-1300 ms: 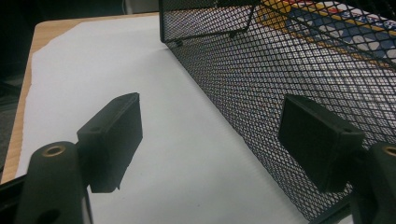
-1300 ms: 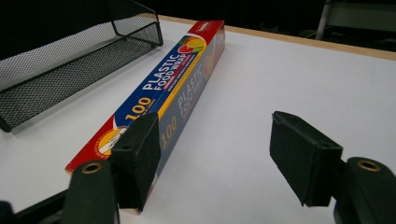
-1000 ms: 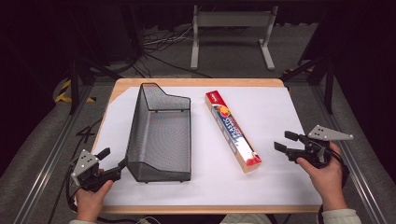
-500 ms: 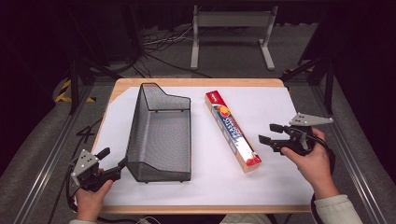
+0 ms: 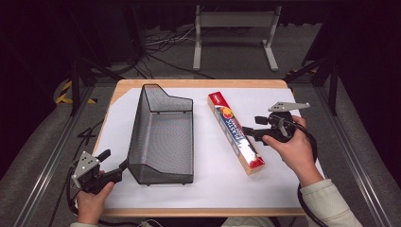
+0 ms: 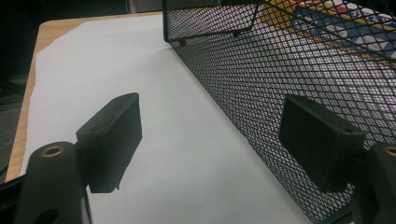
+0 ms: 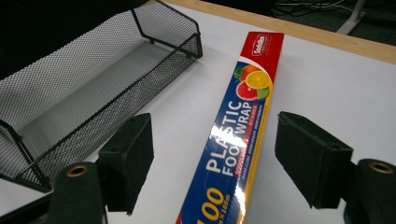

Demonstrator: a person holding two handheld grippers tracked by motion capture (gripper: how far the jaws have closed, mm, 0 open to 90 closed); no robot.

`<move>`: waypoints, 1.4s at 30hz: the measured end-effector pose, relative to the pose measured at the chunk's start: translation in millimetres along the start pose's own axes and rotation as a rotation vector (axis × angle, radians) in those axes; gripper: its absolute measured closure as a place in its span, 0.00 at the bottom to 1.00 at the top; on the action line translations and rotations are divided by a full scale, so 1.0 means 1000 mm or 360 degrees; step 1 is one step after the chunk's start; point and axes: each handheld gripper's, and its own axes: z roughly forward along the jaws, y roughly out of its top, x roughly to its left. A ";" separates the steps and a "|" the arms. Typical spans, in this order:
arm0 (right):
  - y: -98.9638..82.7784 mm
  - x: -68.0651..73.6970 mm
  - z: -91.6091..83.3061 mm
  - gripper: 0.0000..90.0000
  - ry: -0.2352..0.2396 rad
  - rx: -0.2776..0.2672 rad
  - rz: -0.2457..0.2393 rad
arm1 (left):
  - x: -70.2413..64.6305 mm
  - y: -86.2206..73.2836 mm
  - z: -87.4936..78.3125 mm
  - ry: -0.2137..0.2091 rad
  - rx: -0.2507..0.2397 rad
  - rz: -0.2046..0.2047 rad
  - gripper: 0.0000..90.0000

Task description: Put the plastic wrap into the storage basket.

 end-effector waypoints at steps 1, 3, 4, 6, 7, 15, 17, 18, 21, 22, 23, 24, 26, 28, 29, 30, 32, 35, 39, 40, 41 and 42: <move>0.003 0.002 0.003 0.32 -0.0009 0.0004 0.0001 | 0.000 0.000 0.000 0.0001 0.0000 -0.0002 0.25; 0.008 0.005 0.007 0.32 -0.0021 0.0016 -0.0027 | 0.000 0.000 0.000 0.0001 0.0000 -0.0003 0.25; 0.010 0.006 0.009 0.32 -0.0025 0.0020 -0.0035 | 0.000 0.000 0.000 0.0001 0.0001 -0.0003 0.25; 0.015 0.007 0.013 0.31 -0.0042 0.0027 -0.0039 | 0.000 0.000 0.000 0.0003 0.0000 -0.0011 0.25; 0.017 0.007 0.015 0.31 -0.0049 0.0029 -0.0035 | 0.000 0.000 0.000 0.0003 -0.0002 -0.0012 0.25; 0.028 0.009 0.038 0.31 -0.0080 0.0095 -0.0045 | 0.001 -0.001 0.000 0.0005 -0.0014 -0.0024 0.24; 0.030 0.010 0.047 0.31 -0.0099 0.0126 -0.0066 | 0.001 -0.001 0.000 0.0006 -0.0015 -0.0022 0.24; 0.030 0.009 0.053 0.30 -0.0099 0.0151 -0.0059 | 0.001 -0.001 0.000 0.0006 -0.0015 -0.0022 0.24; 0.029 0.007 0.067 0.26 -0.0111 0.0383 0.0173 | 0.002 -0.001 0.000 0.0006 -0.0015 -0.0017 0.24; 0.029 0.007 0.067 0.26 -0.0111 0.0383 0.0173 | 0.002 -0.001 0.000 0.0006 -0.0015 -0.0017 0.24; 0.028 0.006 0.071 0.27 -0.0133 0.0383 0.0149 | 0.002 -0.001 0.000 0.0009 -0.0013 -0.0018 0.24; 0.028 0.005 0.076 0.26 -0.0174 0.0396 0.0123 | 0.002 -0.001 0.000 0.0010 -0.0013 -0.0019 0.24; 0.026 0.000 0.085 0.24 -0.0221 0.0426 0.0133 | 0.002 -0.002 0.000 0.0010 -0.0014 -0.0024 0.24; 0.025 -0.002 0.088 0.24 -0.0226 0.0436 0.0150 | 0.003 -0.002 0.000 0.0009 -0.0014 -0.0023 0.24; 0.024 -0.003 0.091 0.23 -0.0230 0.0446 0.0155 | 0.003 -0.002 0.000 0.0010 -0.0013 -0.0023 0.24; 0.022 -0.005 0.097 0.22 -0.0238 0.0468 0.0158 | 0.003 -0.002 0.000 0.0010 -0.0013 -0.0020 0.24; 0.019 -0.006 0.103 0.22 -0.0250 0.0504 0.0155 | 0.003 -0.002 0.001 0.0011 -0.0012 -0.0021 0.24; 0.017 -0.007 0.109 0.22 -0.0270 0.0544 0.0157 | 0.002 -0.002 0.001 0.0011 -0.0013 -0.0018 0.24; 0.015 -0.005 0.121 0.21 -0.0296 0.0638 0.0163 | 0.002 -0.001 0.000 0.0010 -0.0012 -0.0008 0.24; 0.015 -0.005 0.121 0.21 -0.0296 0.0638 0.0163 | 0.002 -0.001 0.000 0.0010 -0.0012 -0.0008 0.24; 0.015 -0.004 0.125 0.21 -0.0326 0.0671 0.0166 | 0.002 -0.001 0.000 0.0010 -0.0006 -0.0007 0.24; 0.015 -0.003 0.128 0.21 -0.0341 0.0688 0.0166 | 0.001 -0.001 0.000 0.0011 -0.0007 -0.0006 0.24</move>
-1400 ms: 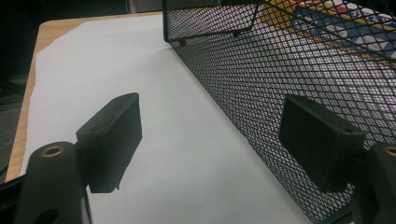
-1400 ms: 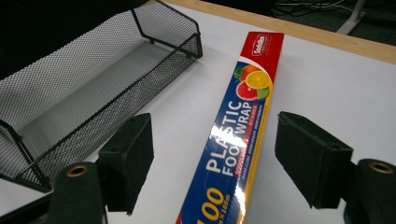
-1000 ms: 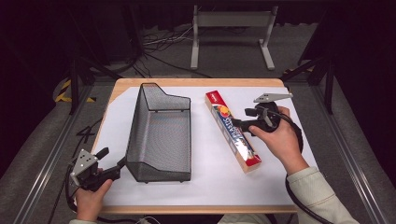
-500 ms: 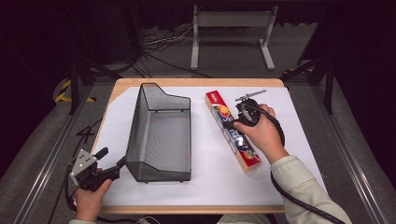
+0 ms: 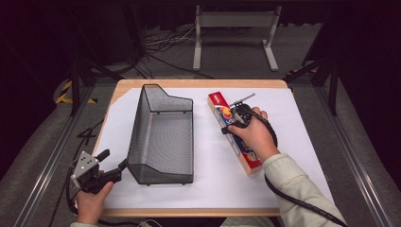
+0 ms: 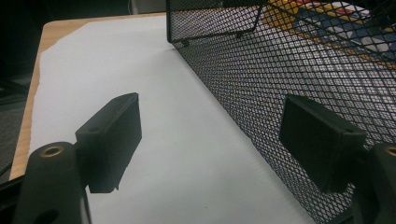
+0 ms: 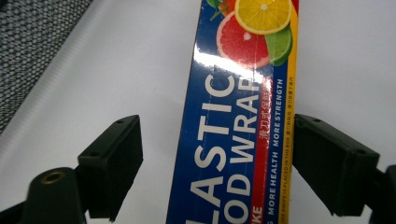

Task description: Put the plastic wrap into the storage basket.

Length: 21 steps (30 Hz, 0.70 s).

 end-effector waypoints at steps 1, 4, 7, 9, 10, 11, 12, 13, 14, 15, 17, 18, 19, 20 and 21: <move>0.001 0.001 0.002 0.21 -0.0017 0.0014 0.0002 | 0.000 0.000 0.000 0.0000 0.0000 0.0000 0.24; 0.003 0.003 0.010 0.19 -0.0049 0.0041 -0.0012 | 0.000 0.000 0.000 0.0001 -0.0008 0.0001 0.24; 0.003 0.005 0.015 0.19 -0.0079 0.0065 -0.0017 | 0.000 0.000 0.000 -0.0002 -0.0010 0.0004 0.24; 0.004 0.004 0.017 0.21 -0.0081 0.0085 -0.0001 | 0.000 0.000 0.000 -0.0005 -0.0006 0.0006 0.24; 0.005 0.004 0.019 0.21 -0.0081 0.0100 -0.0002 | 0.000 0.000 0.000 -0.0005 -0.0006 0.0006 0.24; 0.005 0.004 0.019 0.21 -0.0081 0.0100 -0.0002 | 0.000 0.000 0.000 -0.0005 -0.0007 0.0006 0.24; 0.006 0.003 0.021 0.21 -0.0083 0.0123 -0.0016 | 0.000 0.000 0.000 -0.0006 -0.0007 0.0007 0.24; 0.006 0.003 0.021 0.21 -0.0083 0.0123 -0.0016 | 0.000 0.000 0.000 -0.0005 -0.0009 0.0006 0.24; 0.006 0.004 0.021 0.21 -0.0083 0.0128 -0.0016 | 0.000 0.000 0.000 -0.0006 -0.0010 0.0006 0.24; 0.006 0.004 0.022 0.21 -0.0091 0.0133 -0.0029 | -0.001 0.000 0.001 -0.0007 -0.0011 0.0002 0.24; 0.006 0.004 0.024 0.23 -0.0100 0.0158 -0.0034 | -0.001 0.000 0.001 -0.0006 -0.0009 0.0000 0.24; 0.006 0.004 0.027 0.27 -0.0110 0.0192 -0.0022 | -0.001 0.000 0.000 -0.0008 -0.0006 0.0009 0.24; 0.006 0.004 0.027 0.27 -0.0110 0.0192 -0.0022 | -0.001 0.000 0.000 -0.0008 -0.0006 0.0009 0.24; 0.006 0.003 0.028 0.31 -0.0125 0.0204 -0.0025 | -0.001 0.000 0.000 -0.0008 -0.0008 0.0008 0.24; 0.006 0.003 0.027 0.36 -0.0155 0.0222 -0.0011 | -0.001 0.000 0.000 -0.0008 -0.0008 0.0008 0.24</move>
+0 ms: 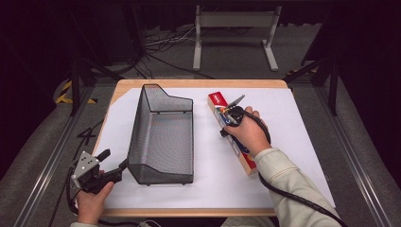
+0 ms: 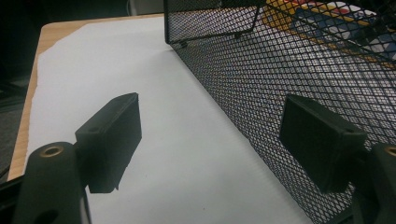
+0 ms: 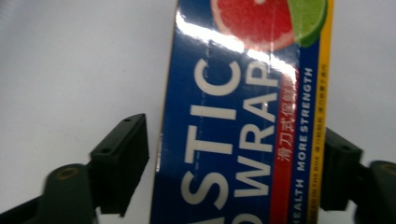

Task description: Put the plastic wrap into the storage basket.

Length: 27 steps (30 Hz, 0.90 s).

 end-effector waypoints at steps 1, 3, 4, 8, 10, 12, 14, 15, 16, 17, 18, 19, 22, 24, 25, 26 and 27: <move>0.000 -0.001 -0.001 0.42 -0.0022 0.0015 0.0040 | 0.000 0.000 0.000 0.0002 -0.0003 -0.0005 0.24; 0.000 -0.001 -0.002 0.43 -0.0013 0.0018 0.0082 | 0.000 0.000 0.000 0.0004 -0.0004 -0.0008 0.24; 0.000 -0.001 -0.002 0.43 -0.0013 0.0018 0.0082 | 0.000 0.000 0.000 0.0004 -0.0003 -0.0008 0.24; 0.001 0.000 -0.002 0.44 -0.0036 0.0039 0.0100 | 0.000 0.000 0.000 0.0003 -0.0001 -0.0002 0.24; 0.001 0.001 -0.002 0.44 -0.0038 0.0040 0.0105 | 0.001 0.000 0.000 0.0007 -0.0007 -0.0006 0.24; 0.001 0.000 -0.003 0.45 -0.0027 0.0037 0.0120 | 0.001 0.000 0.000 0.0010 -0.0009 -0.0013 0.24; 0.000 -0.001 -0.004 0.45 0.0018 0.0035 0.0163 | 0.001 -0.001 0.000 0.0012 -0.0003 -0.0010 0.24; 0.000 -0.002 -0.005 0.45 0.0040 0.0034 0.0186 | 0.001 -0.001 0.000 0.0011 -0.0003 -0.0009 0.24; 0.000 -0.003 -0.007 0.45 0.0061 0.0033 0.0208 | 0.001 -0.001 0.000 0.0012 -0.0002 -0.0009 0.24; 0.000 -0.003 -0.009 0.45 0.0071 0.0036 0.0219 | 0.001 -0.001 0.000 0.0012 -0.0002 -0.0010 0.24; 0.000 -0.003 -0.011 0.45 0.0071 0.0040 0.0229 | 0.001 -0.001 0.000 0.0013 -0.0003 -0.0010 0.24; 0.000 -0.003 -0.013 0.45 0.0073 0.0042 0.0235 | 0.001 -0.001 0.000 0.0014 -0.0003 -0.0009 0.24; 0.001 -0.005 -0.023 0.45 0.0096 0.0029 0.0255 | 0.001 -0.001 0.000 0.0014 -0.0003 -0.0005 0.24; 0.001 -0.005 -0.032 0.45 0.0114 0.0007 0.0276 | 0.001 -0.001 0.000 0.0013 -0.0003 -0.0007 0.24; 0.001 -0.005 -0.035 0.45 0.0120 0.0004 0.0278 | 0.001 -0.001 0.000 0.0016 -0.0003 -0.0009 0.24; 0.002 -0.005 -0.040 0.45 0.0121 -0.0001 0.0281 | 0.001 -0.001 0.000 0.0016 -0.0002 -0.0009 0.24; 0.001 -0.005 -0.043 0.45 0.0123 0.0001 0.0278 | 0.001 -0.001 0.000 0.0017 0.0000 -0.0009 0.24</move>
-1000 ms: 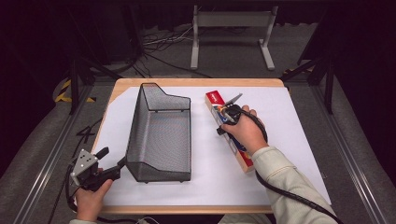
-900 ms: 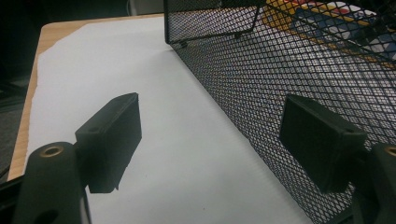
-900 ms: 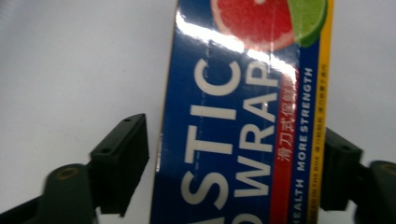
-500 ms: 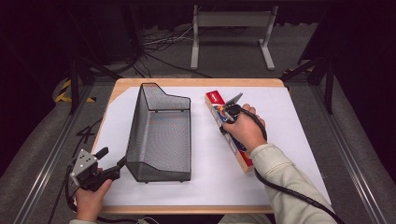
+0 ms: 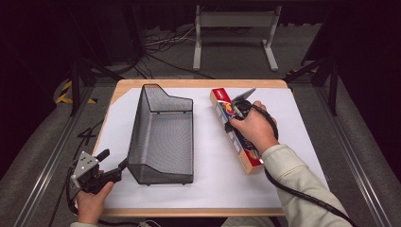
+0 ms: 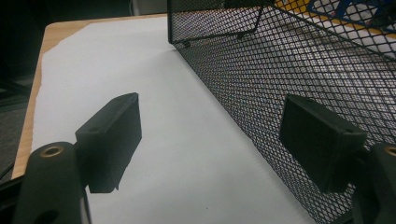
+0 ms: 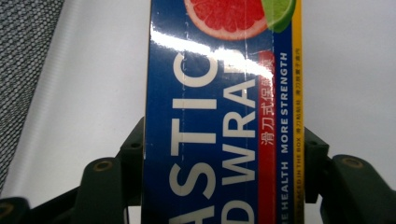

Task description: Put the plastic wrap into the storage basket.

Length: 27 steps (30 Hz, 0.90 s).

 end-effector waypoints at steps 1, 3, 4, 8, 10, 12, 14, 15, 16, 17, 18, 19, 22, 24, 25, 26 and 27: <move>0.000 0.001 -0.003 0.45 -0.0002 -0.0004 -0.0005 | 0.000 0.000 0.000 0.0000 0.0002 0.0002 0.24; -0.001 0.002 -0.011 0.44 0.0007 -0.0002 0.0002 | 0.000 0.000 0.000 0.0001 0.0001 0.0000 0.24; -0.002 0.002 -0.015 0.45 0.0013 -0.0009 -0.0001 | 0.000 0.000 0.000 0.0001 0.0002 0.0000 0.24; -0.003 0.005 -0.029 0.44 0.0033 -0.0036 0.0010 | 0.000 0.000 0.000 0.0004 0.0002 0.0001 0.24; -0.004 0.007 -0.036 0.44 0.0034 -0.0048 0.0010 | 0.000 0.000 0.001 0.0002 0.0000 0.0001 0.23; -0.004 0.007 -0.039 0.44 0.0040 -0.0046 0.0008 | 0.000 0.000 0.001 -0.0002 0.0005 0.0000 0.22; -0.005 0.011 -0.046 0.44 0.0047 -0.0058 -0.0002 | 0.000 0.000 0.002 0.0001 0.0004 0.0000 0.22; -0.006 0.013 -0.050 0.44 0.0050 -0.0060 -0.0014 | 0.000 0.000 0.002 0.0003 0.0002 -0.0005 0.21; -0.006 0.017 -0.056 0.44 0.0055 -0.0059 -0.0032 | 0.001 0.000 0.002 0.0000 0.0000 -0.0009 0.20; -0.007 0.020 -0.059 0.44 0.0059 -0.0062 -0.0039 | 0.001 0.000 0.002 0.0000 0.0000 -0.0010 0.20; -0.007 0.023 -0.062 0.44 0.0064 -0.0061 -0.0048 | 0.000 0.000 0.002 -0.0001 -0.0001 -0.0009 0.20; -0.007 0.023 -0.062 0.44 0.0064 -0.0061 -0.0048 | 0.000 0.000 0.002 -0.0001 -0.0001 -0.0009 0.20; -0.008 0.032 -0.068 0.44 0.0085 -0.0056 -0.0079 | 0.000 0.000 0.002 0.0002 0.0003 0.0001 0.20; -0.009 0.039 -0.071 0.44 0.0094 -0.0055 -0.0092 | 0.000 0.000 0.002 0.0004 0.0003 0.0001 0.20; -0.009 0.042 -0.072 0.44 0.0105 -0.0054 -0.0097 | 0.000 0.000 0.002 0.0003 0.0002 0.0000 0.20; -0.009 0.045 -0.073 0.44 0.0110 -0.0053 -0.0101 | 0.000 0.000 0.002 0.0003 0.0003 0.0000 0.20; -0.009 0.049 -0.073 0.44 0.0112 -0.0050 -0.0112 | 0.000 0.000 0.002 0.0003 0.0004 0.0001 0.20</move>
